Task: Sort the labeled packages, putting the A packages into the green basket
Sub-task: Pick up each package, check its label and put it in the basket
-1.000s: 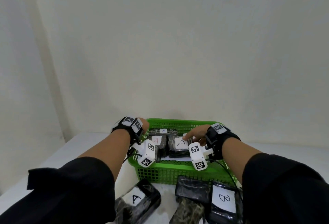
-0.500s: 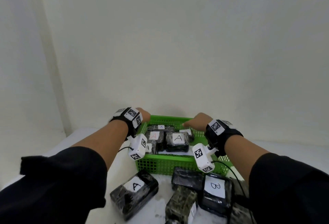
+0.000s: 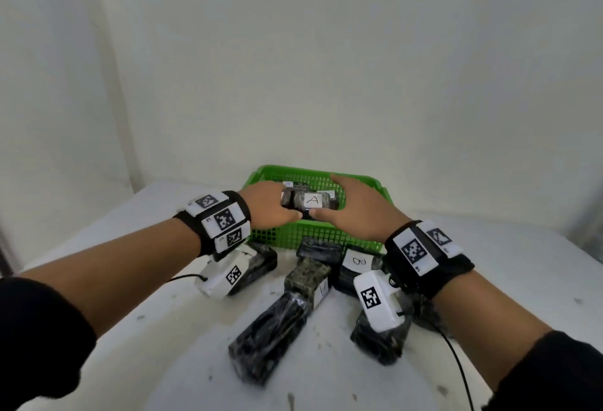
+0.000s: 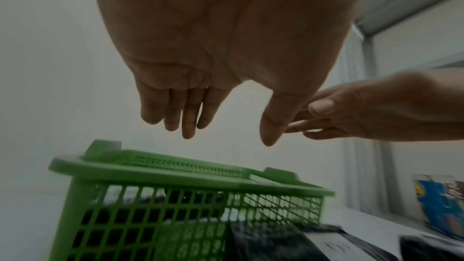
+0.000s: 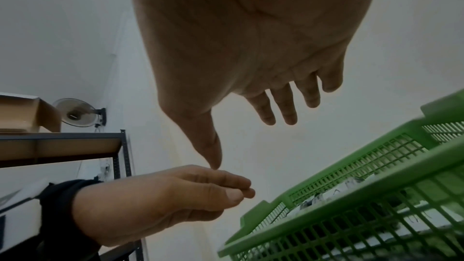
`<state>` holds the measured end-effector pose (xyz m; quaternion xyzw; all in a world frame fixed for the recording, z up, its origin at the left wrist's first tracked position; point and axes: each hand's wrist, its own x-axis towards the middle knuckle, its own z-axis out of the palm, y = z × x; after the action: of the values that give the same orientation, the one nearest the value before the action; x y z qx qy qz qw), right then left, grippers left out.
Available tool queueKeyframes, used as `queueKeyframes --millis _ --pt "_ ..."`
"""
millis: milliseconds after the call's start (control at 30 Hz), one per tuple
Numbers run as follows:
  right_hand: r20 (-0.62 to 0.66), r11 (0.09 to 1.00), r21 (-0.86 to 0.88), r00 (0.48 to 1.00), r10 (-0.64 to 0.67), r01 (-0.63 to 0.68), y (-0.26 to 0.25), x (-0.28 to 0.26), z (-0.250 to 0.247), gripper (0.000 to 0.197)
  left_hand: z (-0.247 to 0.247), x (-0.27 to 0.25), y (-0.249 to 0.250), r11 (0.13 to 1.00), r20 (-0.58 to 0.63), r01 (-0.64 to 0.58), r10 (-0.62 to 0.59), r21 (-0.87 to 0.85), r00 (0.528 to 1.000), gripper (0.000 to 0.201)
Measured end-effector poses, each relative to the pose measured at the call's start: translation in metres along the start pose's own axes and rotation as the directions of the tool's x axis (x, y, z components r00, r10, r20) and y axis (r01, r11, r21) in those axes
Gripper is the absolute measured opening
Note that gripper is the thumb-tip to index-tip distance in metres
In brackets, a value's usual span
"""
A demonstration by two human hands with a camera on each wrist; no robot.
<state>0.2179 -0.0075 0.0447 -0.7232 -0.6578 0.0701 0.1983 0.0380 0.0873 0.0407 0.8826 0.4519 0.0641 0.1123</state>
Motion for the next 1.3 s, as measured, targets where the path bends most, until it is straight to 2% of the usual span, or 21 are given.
queueKeyframes --millis 100,167,267,333,433,533,633,667,733,800,900,1000,1067,1200,1233,1300 --pt "0.007 0.999 -0.005 0.999 -0.032 0.033 -0.001 -0.023 0.008 0.098 0.014 -0.030 0.003 0.999 0.031 -0.003 0.002 0.037 1.000 0.080" --pt "0.010 0.999 0.007 0.999 -0.048 0.047 -0.003 -0.037 0.013 0.097 0.021 -0.049 0.004 0.999 0.029 -0.013 0.012 0.036 1.000 0.083" --pt "0.034 0.997 -0.002 0.997 -0.075 0.075 -0.006 -0.053 0.022 0.096 0.028 -0.075 0.006 0.997 0.005 -0.064 0.065 -0.044 0.998 0.058" --pt "0.057 0.994 -0.014 0.993 -0.104 0.105 -0.009 -0.063 0.029 0.096 0.035 -0.087 0.004 0.995 0.002 -0.070 0.070 -0.069 0.998 0.055" --pt "0.104 0.988 0.010 0.983 -0.154 0.154 -0.012 -0.074 0.038 0.095 0.048 -0.102 -0.004 1.000 0.048 -0.016 0.017 -0.012 0.999 0.067" --pt "0.210 0.971 -0.038 0.952 -0.222 0.235 -0.016 -0.083 0.050 0.091 0.059 -0.118 -0.007 1.000 0.063 -0.029 0.029 0.001 0.998 0.074" --pt "0.307 0.940 -0.127 0.914 -0.266 0.316 -0.019 -0.090 0.064 0.084 0.067 -0.131 -0.006 0.997 0.202 0.006 -0.021 0.072 0.979 0.091" --pt "0.318 0.932 -0.139 0.906 -0.278 0.335 -0.020 -0.091 0.069 0.081 0.069 -0.134 -0.005 0.994 0.243 0.028 -0.052 0.101 0.969 0.089" --pt "0.318 0.915 -0.157 0.896 -0.309 0.371 -0.022 -0.089 0.075 0.072 0.072 -0.135 -0.004 0.994 0.267 0.052 -0.075 0.091 0.961 0.065" --pt "0.304 0.900 -0.172 0.890 -0.339 0.401 -0.023 -0.086 0.079 0.058 0.071 -0.134 -0.004 0.997 0.254 0.073 -0.074 0.013 0.964 0.039" --pt "0.279 0.915 -0.129 0.899 -0.337 0.383 -0.022 -0.080 0.078 0.043 0.062 -0.133 -0.011 0.984 0.206 0.089 -0.056 -0.156 0.977 0.021" --pt "0.189 0.958 0.059 0.939 -0.286 0.280 -0.014 -0.076 0.070 0.040 0.049 -0.130 -0.022 0.902 0.080 0.091 -0.063 -0.423 0.995 0.019" --pt "0.106 0.940 0.284 0.968 -0.229 0.191 -0.007 -0.073 0.065 0.041 0.041 -0.125 -0.026 0.823 -0.013 0.055 -0.075 -0.565 0.997 0.023" --pt "-0.017 0.736 0.667 0.990 -0.138 0.114 0.005 -0.062 0.067 0.040 0.033 -0.111 -0.020 0.687 -0.087 -0.024 -0.057 -0.726 0.995 0.026" --pt "-0.039 0.688 0.717 0.993 -0.115 0.108 0.007 -0.060 0.066 0.038 0.033 -0.107 -0.017 0.615 -0.076 -0.029 -0.052 -0.788 0.996 0.028" --pt "-0.086 0.648 0.753 0.994 -0.074 0.113 0.012 -0.056 0.063 0.035 0.035 -0.099 -0.013 0.467 -0.050 -0.020 -0.053 -0.884 0.997 0.032"
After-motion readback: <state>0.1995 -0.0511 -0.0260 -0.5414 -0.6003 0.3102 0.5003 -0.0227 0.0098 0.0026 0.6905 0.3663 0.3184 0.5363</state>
